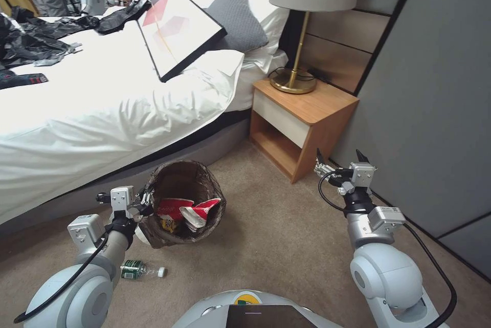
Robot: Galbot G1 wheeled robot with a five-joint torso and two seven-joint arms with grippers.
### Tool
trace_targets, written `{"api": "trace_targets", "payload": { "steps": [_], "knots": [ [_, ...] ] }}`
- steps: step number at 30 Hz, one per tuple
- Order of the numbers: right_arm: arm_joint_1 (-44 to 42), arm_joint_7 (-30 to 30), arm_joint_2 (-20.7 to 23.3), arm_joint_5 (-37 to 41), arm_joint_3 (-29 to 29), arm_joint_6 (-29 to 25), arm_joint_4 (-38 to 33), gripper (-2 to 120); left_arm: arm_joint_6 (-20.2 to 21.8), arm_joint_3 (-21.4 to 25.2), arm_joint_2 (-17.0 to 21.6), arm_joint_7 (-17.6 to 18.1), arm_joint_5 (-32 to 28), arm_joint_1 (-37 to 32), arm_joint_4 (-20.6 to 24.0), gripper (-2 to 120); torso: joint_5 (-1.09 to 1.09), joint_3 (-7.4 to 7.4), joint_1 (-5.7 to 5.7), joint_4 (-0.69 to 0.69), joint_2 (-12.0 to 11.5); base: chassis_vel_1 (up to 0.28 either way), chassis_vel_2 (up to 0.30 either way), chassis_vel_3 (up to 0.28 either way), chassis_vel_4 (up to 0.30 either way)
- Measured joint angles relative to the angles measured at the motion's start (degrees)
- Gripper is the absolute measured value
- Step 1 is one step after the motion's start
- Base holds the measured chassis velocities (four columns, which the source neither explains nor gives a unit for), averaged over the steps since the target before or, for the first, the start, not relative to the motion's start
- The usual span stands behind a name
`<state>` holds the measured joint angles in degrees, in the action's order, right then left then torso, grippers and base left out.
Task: Pick up the trash bin, then pick up the garbage from the floor and place it into the trash bin.
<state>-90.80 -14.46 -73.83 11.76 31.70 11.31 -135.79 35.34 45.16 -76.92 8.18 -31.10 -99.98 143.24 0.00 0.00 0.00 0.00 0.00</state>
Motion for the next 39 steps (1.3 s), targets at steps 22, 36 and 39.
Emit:
{"api": "trace_targets", "payload": {
  "steps": [22,36,39],
  "knots": [
    [0.4,0.1,0.2,0.1,-0.2,0.0,0.8,100,-0.5,-0.4,-0.7,0.1,0.5,-0.2,0.0,8,0.0,0.0,0.0,0.0,0.0,0.064,0.068,0.07,0.065],
    [0.2,0.1,0.2,0.3,-0.1,0.0,0.8,100,-0.6,-0.4,-0.7,-0.1,0.6,-0.1,0.0,8,0.0,0.0,0.0,0.01,0.0,0.055,0.055,0.058,0.052],
    [0.1,0.1,0.2,0.4,0.0,0.0,0.8,100,-0.8,-0.5,-0.7,-0.1,0.5,-0.1,0.0,8,0.0,0.0,0.0,0.01,0.0,0.0,0.0,0.0,0.0]
  ]
}}
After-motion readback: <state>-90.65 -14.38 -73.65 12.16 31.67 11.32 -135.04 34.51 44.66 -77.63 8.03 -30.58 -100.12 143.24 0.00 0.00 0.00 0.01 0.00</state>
